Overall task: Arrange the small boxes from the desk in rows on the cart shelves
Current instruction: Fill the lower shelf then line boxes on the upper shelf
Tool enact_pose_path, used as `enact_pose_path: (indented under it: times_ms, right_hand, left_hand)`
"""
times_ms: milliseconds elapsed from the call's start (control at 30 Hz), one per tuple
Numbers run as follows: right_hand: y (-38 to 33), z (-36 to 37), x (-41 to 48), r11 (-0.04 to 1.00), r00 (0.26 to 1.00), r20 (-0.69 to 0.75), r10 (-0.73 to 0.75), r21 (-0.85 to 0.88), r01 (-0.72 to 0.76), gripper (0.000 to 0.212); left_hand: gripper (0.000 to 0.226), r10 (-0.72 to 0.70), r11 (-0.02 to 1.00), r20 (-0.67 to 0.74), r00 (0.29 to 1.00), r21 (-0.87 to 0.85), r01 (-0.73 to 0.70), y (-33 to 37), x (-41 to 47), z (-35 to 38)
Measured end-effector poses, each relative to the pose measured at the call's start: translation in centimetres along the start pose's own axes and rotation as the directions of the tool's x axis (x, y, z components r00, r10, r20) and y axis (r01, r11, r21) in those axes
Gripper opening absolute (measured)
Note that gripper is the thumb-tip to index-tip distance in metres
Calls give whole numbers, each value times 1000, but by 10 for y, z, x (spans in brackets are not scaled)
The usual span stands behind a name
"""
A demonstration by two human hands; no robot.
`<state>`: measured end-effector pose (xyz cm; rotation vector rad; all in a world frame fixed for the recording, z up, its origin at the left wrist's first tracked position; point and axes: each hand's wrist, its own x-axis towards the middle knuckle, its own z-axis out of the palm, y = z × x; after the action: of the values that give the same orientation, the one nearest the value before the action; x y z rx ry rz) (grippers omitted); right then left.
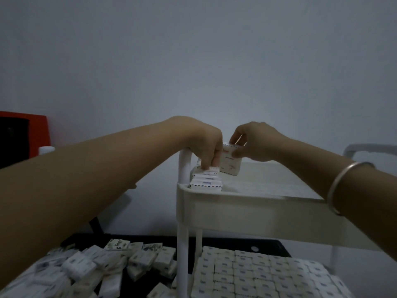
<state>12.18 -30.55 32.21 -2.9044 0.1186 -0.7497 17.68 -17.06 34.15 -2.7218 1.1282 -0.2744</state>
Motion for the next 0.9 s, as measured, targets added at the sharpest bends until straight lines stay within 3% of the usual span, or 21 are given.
enact_pose_path:
  times_ms: [233, 300, 367, 500, 600, 667, 733, 833, 900]
  right_hand:
    - [-7, 16, 12, 913, 966, 252, 52, 379, -148, 27]
    - [-9, 20, 10, 885, 953, 302, 23, 437, -160, 24]
    - [-12, 23, 8, 878, 940, 341, -12, 454, -153, 22]
    - [-15, 27, 5, 877, 927, 374, -40, 458, -147, 22]
    - [-16, 30, 1, 891, 911, 410, -47, 430, -147, 26]
    - [-20, 29, -2, 909, 912, 410, -29, 390, -146, 28]
    - [-25, 26, -7, 921, 925, 379, 4, 360, -151, 31]
    - [-30, 22, -18, 978, 977, 214, 6, 204, -51, 40]
    - [-37, 20, -31, 996, 998, 50, -45, 80, 41, 44]
  left_hand:
    - [26, -97, 994, -125, 987, 39, 103, -1, -8, 1]
    - [26, -136, 988, -241, 961, -99, 115, -5, -14, 5]
    - [25, -213, 935, -417, 884, -348, 61, -8, -24, 10]
    - [18, -388, 808, -705, 593, -570, -149, -13, -49, 34]
    - [17, -491, 710, -753, 438, -638, -300, -22, -66, 68]
    - [20, -556, 636, -729, 399, -682, -361, -28, -76, 101]
    - [25, -607, 595, -652, 454, -752, -284, -34, -79, 149]
    - [35, -602, 578, -449, 661, -815, -27, -42, -77, 237]
    - [36, -497, 665, -321, 806, -737, 116, -45, -76, 290]
